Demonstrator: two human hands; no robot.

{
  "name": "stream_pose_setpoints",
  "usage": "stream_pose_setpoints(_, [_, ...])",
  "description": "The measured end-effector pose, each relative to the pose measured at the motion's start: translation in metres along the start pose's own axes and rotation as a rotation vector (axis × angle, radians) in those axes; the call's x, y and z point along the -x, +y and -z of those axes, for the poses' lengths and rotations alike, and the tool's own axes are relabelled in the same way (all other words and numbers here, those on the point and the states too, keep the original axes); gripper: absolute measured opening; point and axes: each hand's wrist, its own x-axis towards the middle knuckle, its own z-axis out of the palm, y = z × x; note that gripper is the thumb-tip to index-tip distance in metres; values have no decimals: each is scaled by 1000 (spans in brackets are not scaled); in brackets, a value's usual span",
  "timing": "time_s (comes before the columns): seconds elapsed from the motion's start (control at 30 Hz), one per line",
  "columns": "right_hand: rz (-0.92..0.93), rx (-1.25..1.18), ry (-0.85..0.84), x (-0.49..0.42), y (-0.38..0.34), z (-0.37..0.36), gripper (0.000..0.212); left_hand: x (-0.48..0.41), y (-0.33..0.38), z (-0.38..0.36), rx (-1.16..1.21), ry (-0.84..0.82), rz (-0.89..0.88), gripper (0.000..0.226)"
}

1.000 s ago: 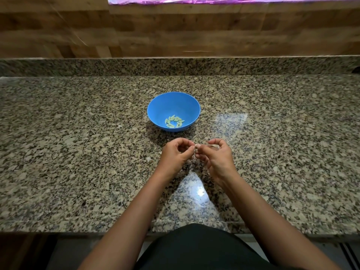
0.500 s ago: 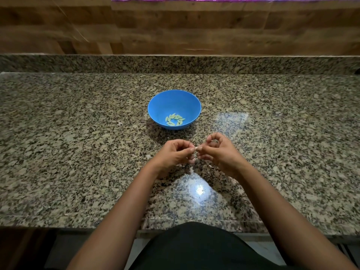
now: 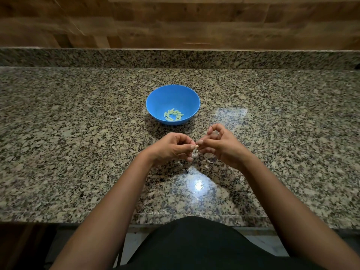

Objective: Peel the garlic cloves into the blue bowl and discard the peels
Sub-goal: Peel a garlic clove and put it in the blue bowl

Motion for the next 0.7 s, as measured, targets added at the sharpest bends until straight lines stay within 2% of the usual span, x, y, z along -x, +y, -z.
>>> stream_pose_setpoints(0.3, [-12,82,-5,-1,-8,1,32,-1,0,-2,-5,37,-37,4])
stream_pose_setpoints(0.5, [-9,59,23,0,-6,-1,34,-2,-1,-3,6,40,-45,5])
stream_pose_setpoints(0.7, [4,-35,123,-1,8,-10,37,-4,-6,-2,29,43,-55,5])
